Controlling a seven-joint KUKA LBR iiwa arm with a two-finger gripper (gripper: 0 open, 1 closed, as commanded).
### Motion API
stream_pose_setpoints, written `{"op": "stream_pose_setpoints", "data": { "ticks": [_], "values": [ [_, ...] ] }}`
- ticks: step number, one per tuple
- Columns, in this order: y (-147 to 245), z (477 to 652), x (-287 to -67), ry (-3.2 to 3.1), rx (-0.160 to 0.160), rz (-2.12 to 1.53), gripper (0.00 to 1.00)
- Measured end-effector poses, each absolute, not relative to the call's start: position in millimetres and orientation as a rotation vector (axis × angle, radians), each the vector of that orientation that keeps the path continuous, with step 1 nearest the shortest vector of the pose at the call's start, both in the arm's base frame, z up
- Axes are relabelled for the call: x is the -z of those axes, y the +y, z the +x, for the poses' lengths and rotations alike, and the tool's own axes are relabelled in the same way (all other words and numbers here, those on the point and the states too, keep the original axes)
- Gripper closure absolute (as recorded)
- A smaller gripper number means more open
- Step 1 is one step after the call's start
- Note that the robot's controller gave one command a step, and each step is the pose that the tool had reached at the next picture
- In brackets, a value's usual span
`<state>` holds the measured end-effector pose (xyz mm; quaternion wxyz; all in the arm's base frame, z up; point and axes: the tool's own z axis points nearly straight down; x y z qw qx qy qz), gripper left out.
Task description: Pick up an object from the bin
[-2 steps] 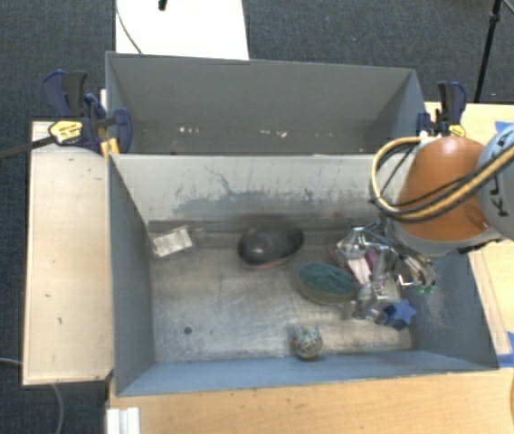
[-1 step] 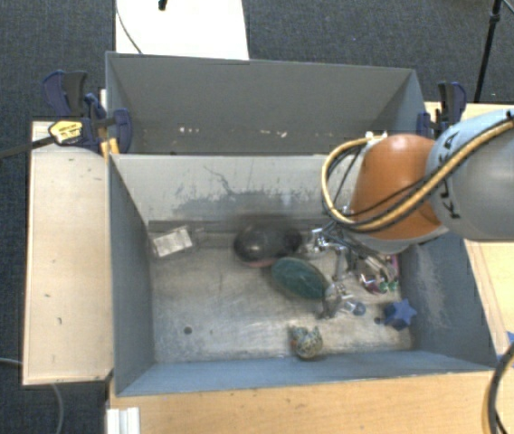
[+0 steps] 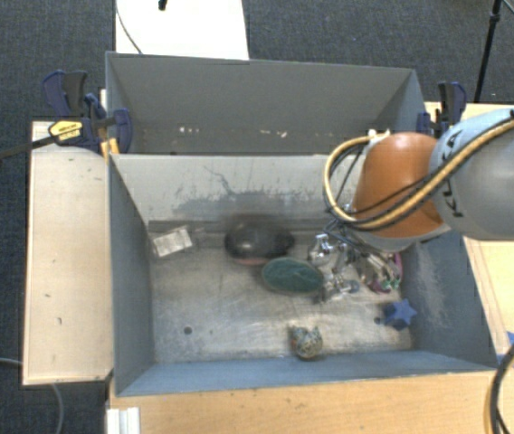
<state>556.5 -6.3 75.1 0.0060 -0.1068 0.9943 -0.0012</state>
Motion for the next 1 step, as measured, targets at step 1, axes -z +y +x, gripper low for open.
{"op": "stream_pose_setpoints", "data": {
  "ticks": [1],
  "values": [
    [39.9,560.6,-236.9,3.100,0.000,-0.435,1.00]
  ]
}}
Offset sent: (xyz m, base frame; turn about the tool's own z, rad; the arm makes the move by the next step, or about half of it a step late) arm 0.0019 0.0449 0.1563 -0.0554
